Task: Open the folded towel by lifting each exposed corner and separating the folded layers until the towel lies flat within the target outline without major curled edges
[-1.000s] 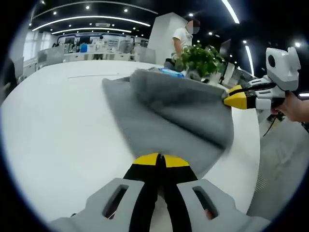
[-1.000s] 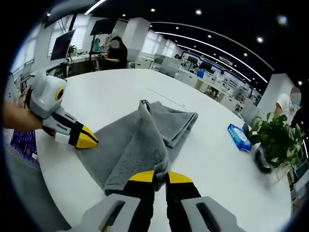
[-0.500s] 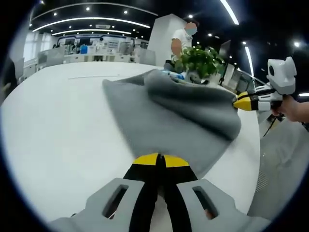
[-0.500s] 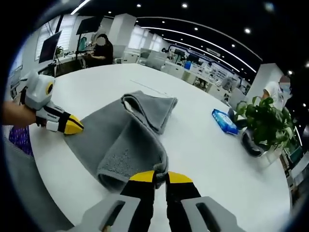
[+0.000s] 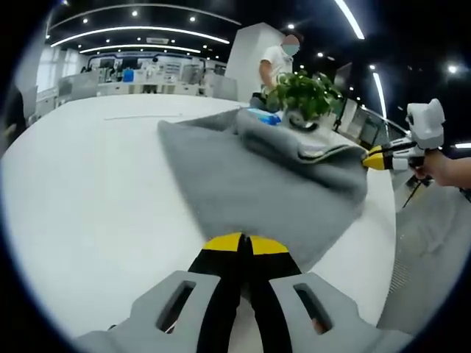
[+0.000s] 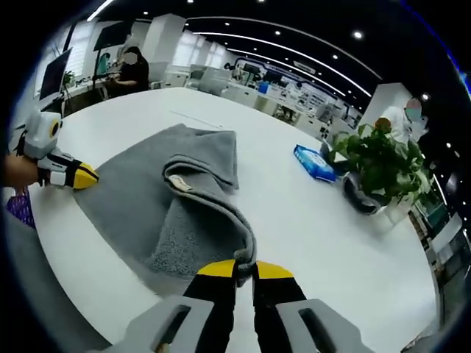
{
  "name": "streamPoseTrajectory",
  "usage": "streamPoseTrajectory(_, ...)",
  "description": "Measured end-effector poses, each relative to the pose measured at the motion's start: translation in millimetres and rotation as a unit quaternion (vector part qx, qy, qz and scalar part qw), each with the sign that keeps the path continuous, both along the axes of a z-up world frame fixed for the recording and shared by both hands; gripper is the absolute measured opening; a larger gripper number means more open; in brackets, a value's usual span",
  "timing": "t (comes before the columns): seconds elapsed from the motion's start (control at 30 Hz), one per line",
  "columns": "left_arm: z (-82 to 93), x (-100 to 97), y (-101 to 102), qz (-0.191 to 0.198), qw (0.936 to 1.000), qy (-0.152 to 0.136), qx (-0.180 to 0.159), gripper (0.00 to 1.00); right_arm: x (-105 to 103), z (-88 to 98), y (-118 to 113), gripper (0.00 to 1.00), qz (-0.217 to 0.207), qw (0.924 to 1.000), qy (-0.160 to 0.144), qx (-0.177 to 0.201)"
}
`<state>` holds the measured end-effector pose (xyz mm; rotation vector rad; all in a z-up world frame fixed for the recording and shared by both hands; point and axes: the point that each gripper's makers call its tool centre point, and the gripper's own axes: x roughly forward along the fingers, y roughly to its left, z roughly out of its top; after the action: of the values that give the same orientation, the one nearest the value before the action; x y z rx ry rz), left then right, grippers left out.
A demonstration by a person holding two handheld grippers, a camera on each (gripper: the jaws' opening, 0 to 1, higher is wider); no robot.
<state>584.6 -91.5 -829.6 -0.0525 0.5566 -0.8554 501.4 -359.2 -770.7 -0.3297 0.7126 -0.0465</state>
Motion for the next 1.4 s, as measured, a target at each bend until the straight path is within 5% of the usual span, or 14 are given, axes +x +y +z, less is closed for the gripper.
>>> streamPoseTrajectory(0.37, -0.1, -0.4, 0.2, 0.001, 1.0, 0.001, -0.002, 0.02, -11.8, -20.0, -16.2, 0.04, -0.032, 0.9991, 0.02, 0.017)
streamPoseTrajectory(0.67, 0.1, -0.8, 0.3, 0.003, 1.0, 0.004, -0.004, 0.02, -20.3, -32.2, -23.3, 0.05, -0.073, 0.9944, 0.028, 0.071)
streamPoseTrajectory(1.23, 0.5, -0.8, 0.4, 0.005, 1.0, 0.006, 0.002, 0.02, -41.0, -51.3, -27.1, 0.04, -0.086, 0.9907, 0.07, 0.078)
streamPoseTrajectory(1.4, 0.8, 0.0, -0.5, 0.004, 0.9994, 0.027, 0.019, 0.02, -40.8, -45.3, -32.3, 0.06, -0.101, 0.9875, 0.052, 0.109)
